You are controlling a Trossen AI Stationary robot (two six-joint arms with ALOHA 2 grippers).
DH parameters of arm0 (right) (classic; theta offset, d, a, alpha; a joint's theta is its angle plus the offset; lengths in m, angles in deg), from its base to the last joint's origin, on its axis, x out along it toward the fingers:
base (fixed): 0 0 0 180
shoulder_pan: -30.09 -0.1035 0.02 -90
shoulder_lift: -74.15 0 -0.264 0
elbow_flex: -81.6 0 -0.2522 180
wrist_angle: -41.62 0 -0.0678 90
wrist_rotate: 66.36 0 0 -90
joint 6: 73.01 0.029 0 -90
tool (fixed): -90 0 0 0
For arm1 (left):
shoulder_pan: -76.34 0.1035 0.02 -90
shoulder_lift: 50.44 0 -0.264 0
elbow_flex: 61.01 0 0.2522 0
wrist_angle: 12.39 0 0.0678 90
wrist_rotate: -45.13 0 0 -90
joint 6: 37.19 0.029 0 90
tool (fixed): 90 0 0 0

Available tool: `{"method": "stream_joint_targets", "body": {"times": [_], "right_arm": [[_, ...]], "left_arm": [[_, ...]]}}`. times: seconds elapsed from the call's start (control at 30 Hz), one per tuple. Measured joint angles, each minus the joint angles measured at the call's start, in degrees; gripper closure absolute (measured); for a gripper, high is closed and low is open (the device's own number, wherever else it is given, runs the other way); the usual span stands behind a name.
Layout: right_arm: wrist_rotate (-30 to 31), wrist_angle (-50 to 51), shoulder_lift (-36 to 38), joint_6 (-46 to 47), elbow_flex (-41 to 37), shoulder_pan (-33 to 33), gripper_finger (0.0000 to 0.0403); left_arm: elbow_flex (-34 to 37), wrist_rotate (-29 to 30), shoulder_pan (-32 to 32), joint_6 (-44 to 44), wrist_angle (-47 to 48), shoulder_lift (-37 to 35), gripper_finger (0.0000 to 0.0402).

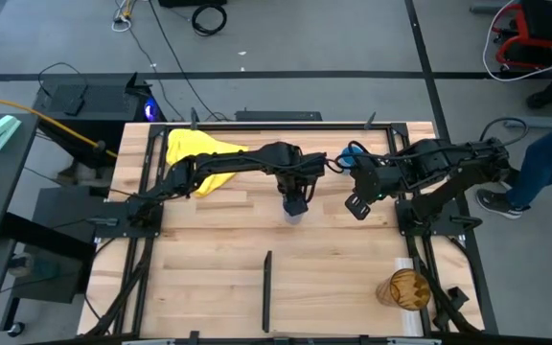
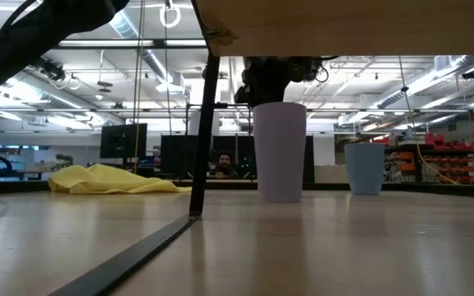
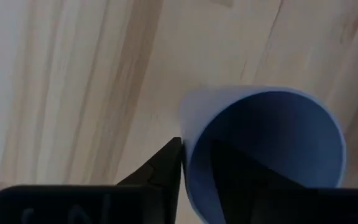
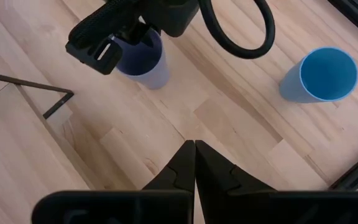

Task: Stack small to large cups/mugs on shelf
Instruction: Put the purple cup on the shelf

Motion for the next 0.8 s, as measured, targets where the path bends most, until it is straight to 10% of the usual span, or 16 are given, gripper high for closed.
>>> {"method": "stream_joint_targets", "body": {"times": [0.8], "right_arm": [[0.0, -0.11, 0.02, 1.06, 0.0, 0.0, 0.0355]], "left_arm": [[-0.07, -7.3, -2.2, -2.63, -3.13, -1.46, 0.0265]]}}
